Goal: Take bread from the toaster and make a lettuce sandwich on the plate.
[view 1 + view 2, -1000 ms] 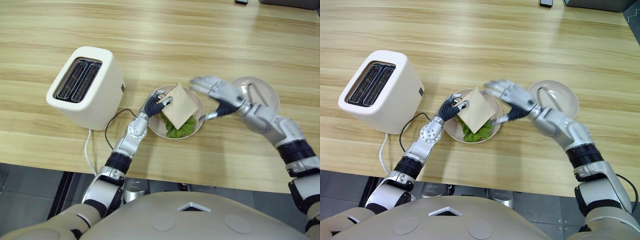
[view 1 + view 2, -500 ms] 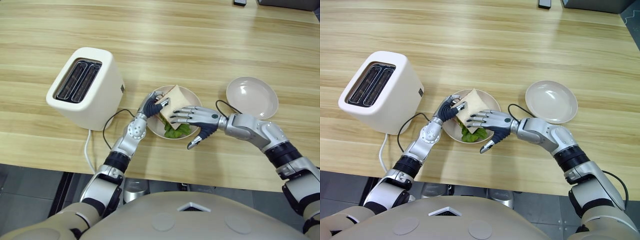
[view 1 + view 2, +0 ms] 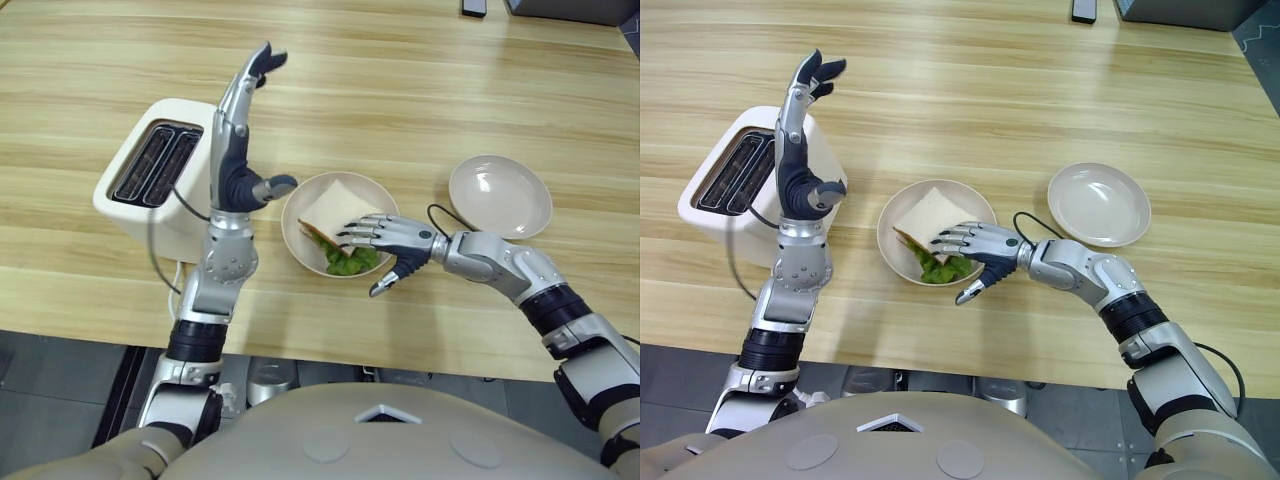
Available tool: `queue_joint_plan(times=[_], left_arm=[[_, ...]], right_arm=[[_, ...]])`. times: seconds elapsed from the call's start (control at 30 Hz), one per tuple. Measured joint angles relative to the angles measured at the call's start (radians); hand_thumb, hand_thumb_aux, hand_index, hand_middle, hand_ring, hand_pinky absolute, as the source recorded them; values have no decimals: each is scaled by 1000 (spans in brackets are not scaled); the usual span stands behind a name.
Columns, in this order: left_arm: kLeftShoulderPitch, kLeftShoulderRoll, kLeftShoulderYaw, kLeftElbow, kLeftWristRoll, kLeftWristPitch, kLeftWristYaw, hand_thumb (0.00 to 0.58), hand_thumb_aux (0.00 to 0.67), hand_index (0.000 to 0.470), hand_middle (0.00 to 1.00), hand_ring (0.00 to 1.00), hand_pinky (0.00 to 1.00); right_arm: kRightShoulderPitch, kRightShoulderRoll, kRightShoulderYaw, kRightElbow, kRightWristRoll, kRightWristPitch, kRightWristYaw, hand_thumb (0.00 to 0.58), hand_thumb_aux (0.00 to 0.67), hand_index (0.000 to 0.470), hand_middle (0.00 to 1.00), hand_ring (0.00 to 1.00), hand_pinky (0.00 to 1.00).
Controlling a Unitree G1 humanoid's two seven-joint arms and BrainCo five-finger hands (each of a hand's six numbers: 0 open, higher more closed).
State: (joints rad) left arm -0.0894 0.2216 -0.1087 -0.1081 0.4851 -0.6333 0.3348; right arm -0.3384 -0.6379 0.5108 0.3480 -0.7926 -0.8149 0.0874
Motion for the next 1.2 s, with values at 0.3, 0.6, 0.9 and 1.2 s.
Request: queue_joint_plan(times=[0.3, 0.6, 0.9, 1.2], left_arm=[[113, 209, -127, -43, -213, -64, -341, 580, 670, 460, 1000, 1000, 1000], [267, 497, -330, -142, -418, 103, -843, 580, 670, 460, 1000, 1000, 1000], [186, 356, -364, 4, -150, 326, -808, 580, 670, 460, 1000, 1000, 1000], [-62, 166, -361, 391, 21, 389, -598, 580, 670, 460, 1000, 1000, 1000]], right_arm=[[93, 22, -138, -176, 368, -68, -15, 580, 670, 460, 1000, 1000, 1000], [251, -82, 25, -289, 554, 11, 369, 580, 670, 460, 1000, 1000, 1000], [269, -1, 63, -196, 254, 149, 383, 580, 670, 460, 1000, 1000, 1000], [-56, 198, 77, 168, 13, 243, 107, 580, 670, 460, 1000, 1000, 1000]])
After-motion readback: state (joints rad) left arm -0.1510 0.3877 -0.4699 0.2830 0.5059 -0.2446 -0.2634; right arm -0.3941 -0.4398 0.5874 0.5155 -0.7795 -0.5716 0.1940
